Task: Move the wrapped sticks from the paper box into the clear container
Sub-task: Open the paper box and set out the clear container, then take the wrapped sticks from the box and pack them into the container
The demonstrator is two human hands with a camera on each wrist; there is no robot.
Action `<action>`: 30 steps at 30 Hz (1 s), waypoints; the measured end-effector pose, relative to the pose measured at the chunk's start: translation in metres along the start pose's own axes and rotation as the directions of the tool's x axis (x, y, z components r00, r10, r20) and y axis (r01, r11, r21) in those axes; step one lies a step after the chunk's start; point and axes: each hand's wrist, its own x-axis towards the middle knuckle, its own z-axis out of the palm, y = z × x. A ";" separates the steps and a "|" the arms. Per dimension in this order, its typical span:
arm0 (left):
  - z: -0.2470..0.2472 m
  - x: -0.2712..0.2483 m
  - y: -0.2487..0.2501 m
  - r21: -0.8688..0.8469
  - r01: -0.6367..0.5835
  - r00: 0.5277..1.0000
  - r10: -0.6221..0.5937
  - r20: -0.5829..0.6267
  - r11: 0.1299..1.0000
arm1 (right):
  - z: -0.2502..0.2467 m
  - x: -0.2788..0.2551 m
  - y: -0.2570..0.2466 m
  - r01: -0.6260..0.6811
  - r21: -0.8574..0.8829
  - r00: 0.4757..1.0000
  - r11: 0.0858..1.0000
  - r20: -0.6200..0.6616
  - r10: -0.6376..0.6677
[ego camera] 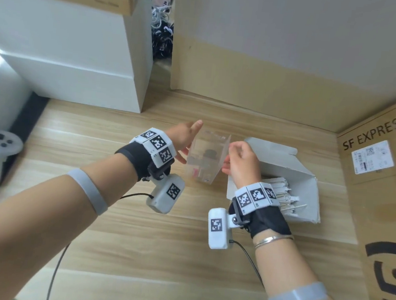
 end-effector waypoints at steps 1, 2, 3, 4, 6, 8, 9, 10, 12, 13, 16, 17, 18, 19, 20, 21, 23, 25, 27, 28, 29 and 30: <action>0.001 0.000 0.000 0.005 0.006 1.000 -0.006 0.000 1.000 | 0.001 -0.002 0.001 0.002 -0.023 1.000 1.000 0.004 -0.002; 0.002 -0.001 -0.001 0.022 0.014 1.000 -0.014 0.001 1.000 | 0.002 -0.002 0.004 0.004 -0.031 1.000 1.000 0.008 -0.003; 0.004 -0.002 -0.001 0.046 0.021 1.000 -0.021 0.005 0.999 | 0.003 -0.004 0.005 0.002 -0.033 1.000 0.999 0.015 -0.001; 0.006 -0.003 -0.003 0.071 0.026 1.000 -0.026 0.007 0.997 | 0.004 -0.005 0.007 -0.003 -0.032 1.000 0.999 0.023 0.004; 0.009 -0.003 -0.007 0.116 0.036 0.999 -0.038 0.010 0.993 | 0.005 -0.006 0.014 -0.028 -0.045 0.999 0.999 0.037 0.030; 0.011 -0.001 -0.011 0.144 0.044 0.999 -0.046 0.010 0.989 | 0.004 -0.008 0.018 -0.054 -0.042 0.998 0.998 0.037 0.056; 0.012 -0.001 -0.012 0.158 0.046 0.999 -0.047 0.006 0.986 | 0.003 -0.010 0.020 -0.063 -0.036 0.997 0.997 0.035 0.064; 0.014 -0.001 -0.012 0.185 0.045 0.999 -0.046 0.000 0.982 | 0.001 -0.011 0.022 -0.066 -0.031 0.997 0.997 0.034 0.067; 0.016 0.000 -0.009 0.307 0.024 0.999 -0.016 -0.028 0.951 | -0.007 -0.012 0.022 -0.062 -0.024 0.998 0.998 0.027 0.062; 0.018 0.001 -0.006 0.371 0.010 0.998 0.013 -0.059 0.929 | -0.013 -0.012 0.022 -0.058 -0.019 0.998 0.998 0.016 0.058; 0.026 0.002 0.005 0.448 -0.031 0.987 0.099 -0.129 0.893 | -0.035 -0.007 0.024 -0.046 -0.023 0.999 0.999 -0.019 0.046; 0.030 0.001 0.011 0.456 -0.060 0.984 0.130 -0.125 0.888 | -0.044 -0.005 0.025 -0.040 -0.040 0.999 0.998 -0.023 0.039; 0.036 -0.001 0.018 0.455 -0.098 0.980 0.165 -0.110 0.885 | -0.052 -0.002 0.026 -0.036 -0.062 0.999 0.997 -0.023 0.035; 0.042 -0.003 0.026 0.450 -0.147 0.975 0.207 -0.087 0.881 | -0.061 0.000 0.027 -0.036 -0.087 0.999 0.996 -0.016 0.035; 0.050 -0.006 0.033 0.449 -0.191 0.968 0.244 -0.063 0.873 | -0.070 0.003 0.029 -0.038 -0.111 0.999 0.993 -0.001 0.038; 0.057 -0.007 0.039 0.456 -0.228 0.960 0.276 -0.042 0.861 | -0.078 0.006 0.030 -0.039 -0.135 0.999 0.990 0.024 0.043; 0.077 -0.007 0.049 0.465 -0.262 0.954 0.299 -0.005 0.845 | -0.092 0.011 0.036 -0.033 -0.192 0.994 0.981 0.093 0.052; 0.096 -0.003 0.054 0.483 -0.237 0.967 0.253 0.033 0.843 | -0.101 0.015 0.042 -0.012 -0.259 0.984 0.966 0.170 0.057; 0.116 0.001 0.057 0.524 -0.174 0.984 0.170 0.058 0.834 | -0.110 0.019 0.049 0.030 -0.327 0.970 0.945 0.236 0.051; 0.125 0.003 0.058 0.544 -0.139 0.990 0.136 0.046 0.828 | -0.113 0.020 0.051 0.060 -0.366 0.963 0.929 0.265 0.042; 0.133 0.004 0.059 0.557 -0.099 0.995 0.098 0.030 0.825 | -0.117 0.022 0.053 0.091 -0.404 0.958 0.910 0.287 0.032; 0.141 0.006 0.060 0.561 -0.064 0.998 0.067 0.015 0.825 | -0.120 0.024 0.056 0.116 -0.433 0.954 0.894 0.300 0.022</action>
